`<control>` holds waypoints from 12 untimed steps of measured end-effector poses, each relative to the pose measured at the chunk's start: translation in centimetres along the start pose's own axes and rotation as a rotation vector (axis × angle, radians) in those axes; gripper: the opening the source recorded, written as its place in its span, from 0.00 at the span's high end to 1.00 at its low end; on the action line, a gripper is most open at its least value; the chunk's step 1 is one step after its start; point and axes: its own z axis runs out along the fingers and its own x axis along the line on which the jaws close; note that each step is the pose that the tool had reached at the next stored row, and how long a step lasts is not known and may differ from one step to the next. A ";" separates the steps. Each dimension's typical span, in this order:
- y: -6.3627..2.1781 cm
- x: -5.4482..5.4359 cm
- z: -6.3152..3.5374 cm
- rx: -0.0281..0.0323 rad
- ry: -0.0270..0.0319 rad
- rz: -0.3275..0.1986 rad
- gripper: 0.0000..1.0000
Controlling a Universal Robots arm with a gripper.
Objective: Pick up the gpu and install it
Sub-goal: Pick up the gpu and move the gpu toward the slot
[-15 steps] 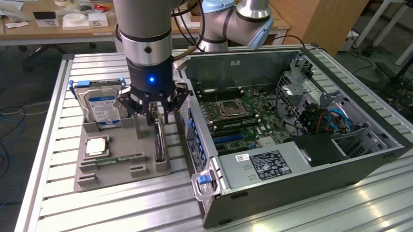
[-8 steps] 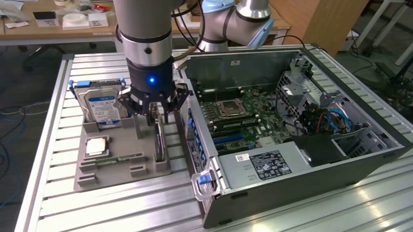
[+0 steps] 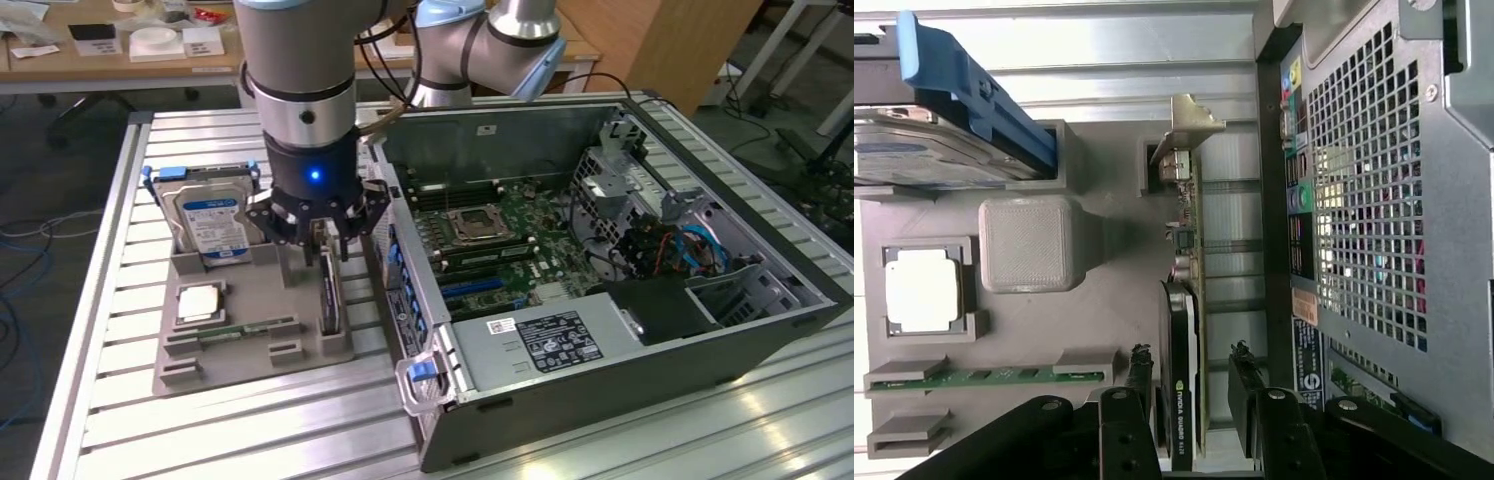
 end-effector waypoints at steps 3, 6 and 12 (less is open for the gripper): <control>-0.03 0.0 0.44 0.0001 0.0001 0.000 0.56; -0.04 0.0 0.64 0.0003 0.0002 0.000 0.56; -0.06 0.0 1.02 0.0000 0.0001 0.000 0.56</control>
